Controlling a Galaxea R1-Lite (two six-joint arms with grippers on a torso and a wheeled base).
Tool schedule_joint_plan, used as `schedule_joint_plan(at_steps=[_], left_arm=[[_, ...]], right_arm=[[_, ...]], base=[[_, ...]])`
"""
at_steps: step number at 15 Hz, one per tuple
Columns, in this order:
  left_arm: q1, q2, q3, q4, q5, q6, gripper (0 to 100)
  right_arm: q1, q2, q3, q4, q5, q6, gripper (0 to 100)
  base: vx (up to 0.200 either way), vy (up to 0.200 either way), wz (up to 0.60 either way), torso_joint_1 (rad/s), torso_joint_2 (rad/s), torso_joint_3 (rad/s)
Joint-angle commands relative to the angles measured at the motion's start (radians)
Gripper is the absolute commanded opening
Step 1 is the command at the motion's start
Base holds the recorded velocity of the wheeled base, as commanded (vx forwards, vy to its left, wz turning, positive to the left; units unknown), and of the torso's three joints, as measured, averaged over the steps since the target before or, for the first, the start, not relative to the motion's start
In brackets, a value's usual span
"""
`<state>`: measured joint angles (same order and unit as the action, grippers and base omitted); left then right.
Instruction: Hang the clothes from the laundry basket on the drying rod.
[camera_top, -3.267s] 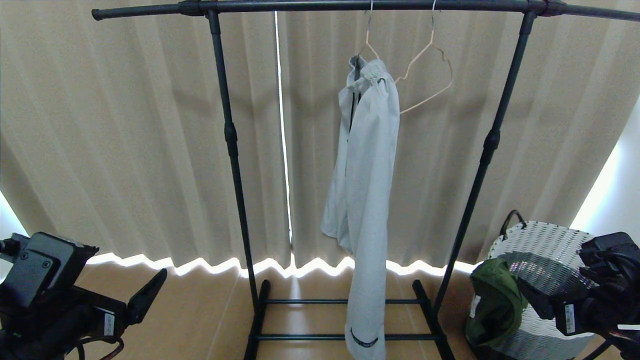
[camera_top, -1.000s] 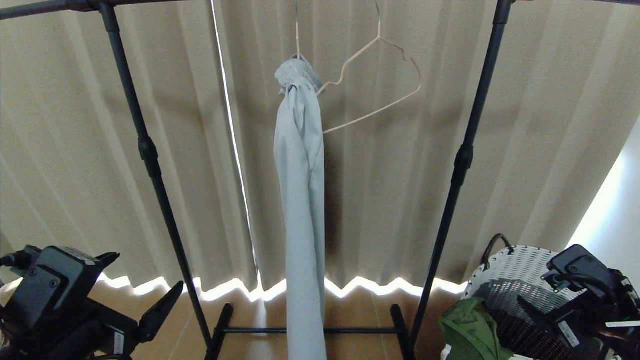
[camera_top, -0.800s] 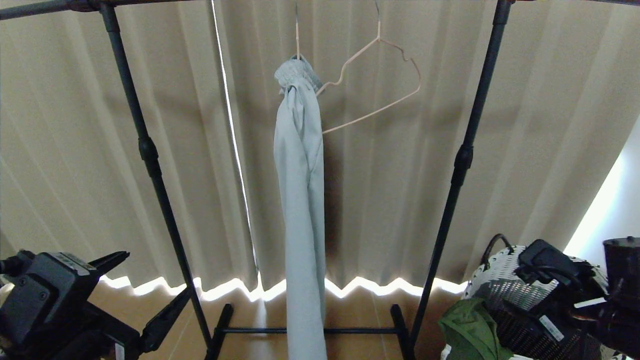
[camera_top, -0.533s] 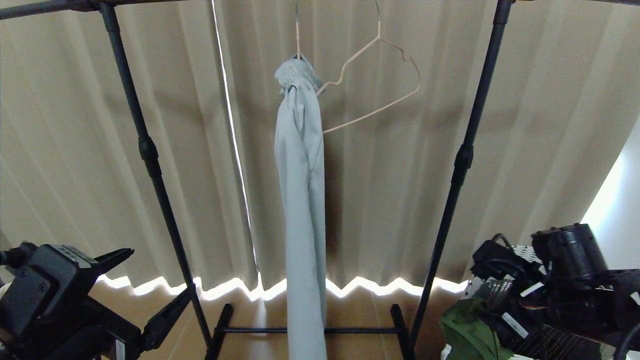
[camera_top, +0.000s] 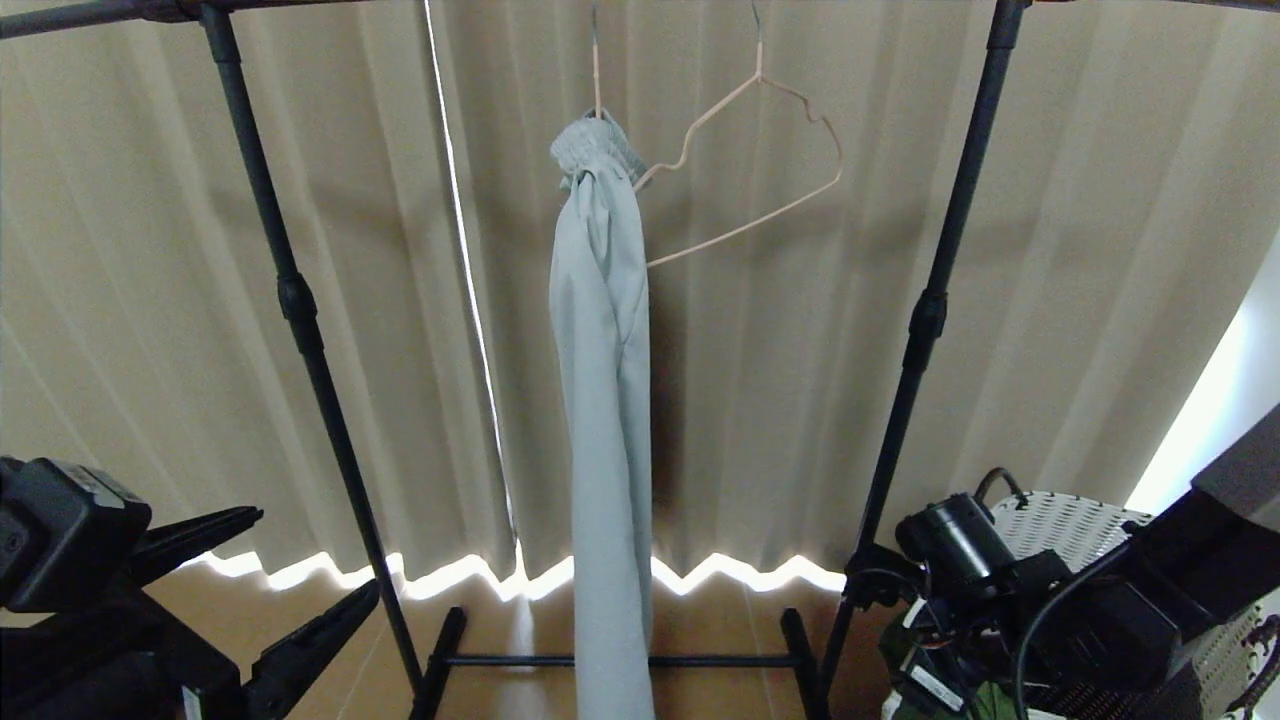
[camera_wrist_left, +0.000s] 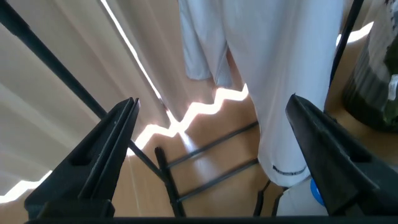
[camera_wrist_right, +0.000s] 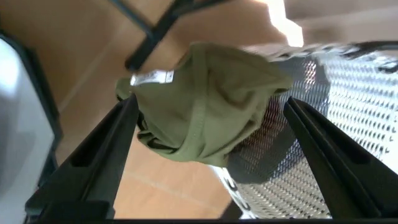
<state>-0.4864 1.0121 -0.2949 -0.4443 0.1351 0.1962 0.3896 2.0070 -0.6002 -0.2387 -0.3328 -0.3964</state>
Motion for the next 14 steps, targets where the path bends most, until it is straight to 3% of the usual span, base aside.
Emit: schedule_joint_plan(at_steps=[1,5,14], left_arm=[[0.002,-0.021,-0.004,-0.001,0.000,0.000,100],[0.006,-0.021,-0.001,-0.001,0.000,0.000,100],[0.006,-0.021,0.002,-0.001,0.000,0.000,100]], right_arm=[[-0.001,0.108,-0.038,-0.001,-0.038,0.001,100],[-0.014,0.171,-0.087,-0.001,-0.086,0.001,100],[-0.057,0.205,-0.148,-0.047,-0.089,0.002,100]], base=[[0.000,0.000,0.00,0.000,0.00,0.000],[0.000,0.000,0.00,0.000,0.00,0.000],[0.000,0.000,0.00,0.000,0.00,0.000]])
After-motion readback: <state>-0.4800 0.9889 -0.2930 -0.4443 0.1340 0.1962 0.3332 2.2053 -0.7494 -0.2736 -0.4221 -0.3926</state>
